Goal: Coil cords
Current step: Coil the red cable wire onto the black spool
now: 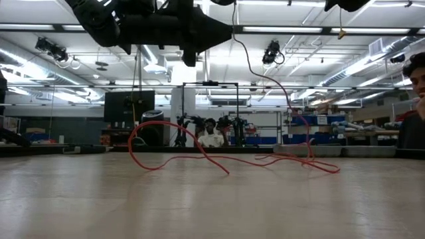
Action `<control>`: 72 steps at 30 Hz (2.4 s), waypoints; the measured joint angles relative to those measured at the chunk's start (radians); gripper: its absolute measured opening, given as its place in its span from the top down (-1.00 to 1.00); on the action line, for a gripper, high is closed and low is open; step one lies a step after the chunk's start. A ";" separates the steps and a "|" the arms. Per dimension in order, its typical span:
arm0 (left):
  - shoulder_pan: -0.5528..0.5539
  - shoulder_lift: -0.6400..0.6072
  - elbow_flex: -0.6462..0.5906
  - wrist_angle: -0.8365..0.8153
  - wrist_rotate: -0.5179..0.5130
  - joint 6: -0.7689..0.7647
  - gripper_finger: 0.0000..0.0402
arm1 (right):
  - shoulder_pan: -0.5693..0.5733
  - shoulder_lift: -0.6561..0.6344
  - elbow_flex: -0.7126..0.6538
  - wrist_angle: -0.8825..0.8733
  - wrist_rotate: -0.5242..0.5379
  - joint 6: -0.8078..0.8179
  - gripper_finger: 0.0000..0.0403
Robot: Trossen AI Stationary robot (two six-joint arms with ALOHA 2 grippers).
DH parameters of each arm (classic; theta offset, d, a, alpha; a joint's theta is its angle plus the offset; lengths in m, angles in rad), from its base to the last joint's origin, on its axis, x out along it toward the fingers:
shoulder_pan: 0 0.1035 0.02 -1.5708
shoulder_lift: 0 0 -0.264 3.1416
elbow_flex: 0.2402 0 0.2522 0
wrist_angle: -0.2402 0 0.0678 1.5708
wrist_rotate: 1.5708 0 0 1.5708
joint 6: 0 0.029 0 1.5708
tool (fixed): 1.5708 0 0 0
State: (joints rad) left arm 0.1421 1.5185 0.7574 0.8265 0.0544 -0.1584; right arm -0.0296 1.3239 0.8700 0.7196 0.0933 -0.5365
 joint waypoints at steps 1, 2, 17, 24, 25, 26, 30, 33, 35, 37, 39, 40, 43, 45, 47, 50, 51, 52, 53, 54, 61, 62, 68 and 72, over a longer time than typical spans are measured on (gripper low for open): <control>0.000 0.000 0.000 0.000 -0.002 0.000 0.52 | 0.000 0.000 0.000 0.002 -0.005 0.001 1.00; 0.000 0.000 0.000 0.003 -0.004 0.001 0.52 | 0.000 0.000 0.000 0.003 -0.005 0.001 1.00; -0.001 0.000 0.000 0.044 0.081 -0.057 0.52 | -0.021 0.001 0.000 0.017 -0.068 -0.011 1.00; -0.001 0.000 0.000 0.075 0.026 -0.031 0.52 | -0.011 0.065 0.000 0.134 -0.090 0.009 1.00; -0.001 0.000 0.001 0.079 0.026 -0.030 0.52 | -0.011 0.078 0.000 0.150 -0.090 0.009 1.00; -0.001 0.000 0.001 0.078 0.027 -0.030 0.52 | -0.012 0.088 0.000 0.161 -0.089 0.009 1.00; -0.001 0.000 0.001 0.029 0.034 -0.029 0.61 | -0.006 0.096 0.000 0.181 -0.060 -0.006 1.00; -0.001 0.000 0.001 -0.020 0.034 -0.022 0.88 | -0.005 0.078 0.000 0.169 -0.060 -0.011 1.00; -0.001 0.000 0.001 -0.032 0.035 -0.008 0.95 | -0.005 0.063 0.000 0.135 -0.057 -0.013 1.00; -0.001 0.000 0.001 -0.043 0.037 -0.004 0.98 | -0.005 0.044 0.000 0.090 -0.049 -0.014 1.00; -0.001 0.000 0.001 -0.045 0.037 -0.004 0.99 | -0.005 0.023 0.000 0.056 -0.036 -0.014 1.00; -0.001 0.000 0.001 -0.047 0.038 -0.004 0.99 | -0.005 0.011 0.000 0.034 -0.036 -0.012 1.00; -0.001 -0.003 0.001 -0.073 0.052 0.000 0.99 | 0.001 -0.031 -0.001 -0.051 -0.030 -0.009 1.00; 0.001 -0.011 0.001 -0.099 0.062 0.002 0.99 | 0.004 -0.064 -0.002 -0.113 -0.026 0.005 1.00; 0.004 -0.015 0.003 -0.105 0.062 0.021 0.99 | 0.004 -0.094 -0.002 -0.173 -0.027 0.034 1.00; 0.005 -0.023 0.003 -0.126 0.065 0.035 1.00 | 0.004 -0.123 -0.001 -0.272 -0.030 0.082 1.00; 0.007 -0.031 0.005 -0.146 0.073 0.041 1.00 | 0.004 -0.131 0.000 -0.310 -0.029 0.093 1.00; 0.008 -0.038 0.009 -0.174 0.076 0.044 1.00 | 0.004 -0.133 0.000 -0.346 -0.022 0.098 1.00; 0.008 -0.041 0.024 -0.196 0.079 0.047 1.00 | 0.004 -0.134 0.000 -0.379 -0.005 0.099 1.00; 0.008 -0.043 0.039 -0.216 0.081 0.046 1.00 | 0.004 -0.134 0.000 -0.416 0.012 0.099 1.00; 0.006 -0.050 0.117 -0.447 0.088 0.046 1.00 | 0.003 -0.134 0.000 -0.517 0.035 0.064 1.00; 0.006 -0.053 0.124 -0.475 0.089 0.046 1.00 | 0.003 -0.134 0.000 -0.528 0.035 0.063 1.00; 0.007 -0.053 0.165 -0.579 0.089 0.055 1.00 | 0.003 -0.134 0.000 -0.642 0.014 0.062 1.00; 0.007 -0.054 0.191 -0.628 0.089 0.073 1.00 | 0.004 -0.134 0.000 -0.688 0.034 0.062 1.00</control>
State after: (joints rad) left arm 0.1486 1.4647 0.9483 0.1983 0.1437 -0.0856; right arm -0.0258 1.1900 0.8700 0.0318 0.1271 -0.4747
